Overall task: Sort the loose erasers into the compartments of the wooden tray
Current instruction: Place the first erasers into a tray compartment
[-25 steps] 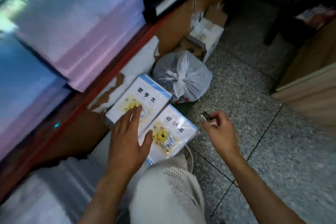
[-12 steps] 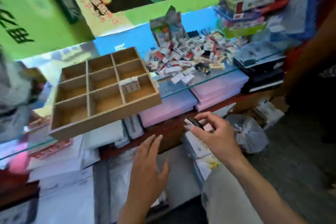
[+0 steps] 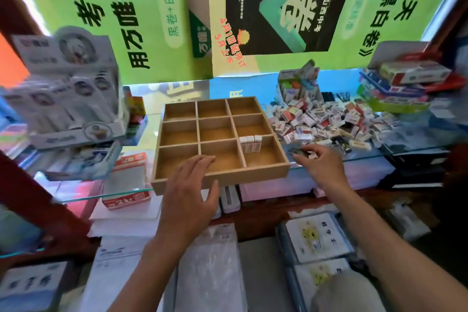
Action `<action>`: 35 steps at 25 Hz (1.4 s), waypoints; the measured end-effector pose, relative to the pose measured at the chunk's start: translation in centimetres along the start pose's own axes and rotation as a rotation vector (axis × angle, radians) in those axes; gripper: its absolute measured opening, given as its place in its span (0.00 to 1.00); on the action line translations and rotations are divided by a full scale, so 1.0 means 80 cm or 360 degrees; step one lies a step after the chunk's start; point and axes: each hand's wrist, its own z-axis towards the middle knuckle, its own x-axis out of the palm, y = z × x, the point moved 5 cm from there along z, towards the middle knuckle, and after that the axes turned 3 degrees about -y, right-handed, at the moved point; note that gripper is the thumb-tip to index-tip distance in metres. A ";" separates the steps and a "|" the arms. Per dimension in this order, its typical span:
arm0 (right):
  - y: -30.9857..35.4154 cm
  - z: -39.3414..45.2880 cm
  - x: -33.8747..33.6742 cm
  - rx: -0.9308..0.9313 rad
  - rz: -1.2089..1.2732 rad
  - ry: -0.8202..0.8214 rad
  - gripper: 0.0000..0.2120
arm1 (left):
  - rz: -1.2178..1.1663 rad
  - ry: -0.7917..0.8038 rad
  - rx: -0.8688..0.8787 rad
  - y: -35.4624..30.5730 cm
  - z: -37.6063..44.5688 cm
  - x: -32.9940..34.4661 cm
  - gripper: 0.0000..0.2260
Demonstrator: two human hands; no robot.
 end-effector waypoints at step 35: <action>0.053 -0.012 0.012 0.0251 0.1295 0.0556 0.10 | 0.0292 0.0316 -0.0047 -0.003 0.075 0.083 0.16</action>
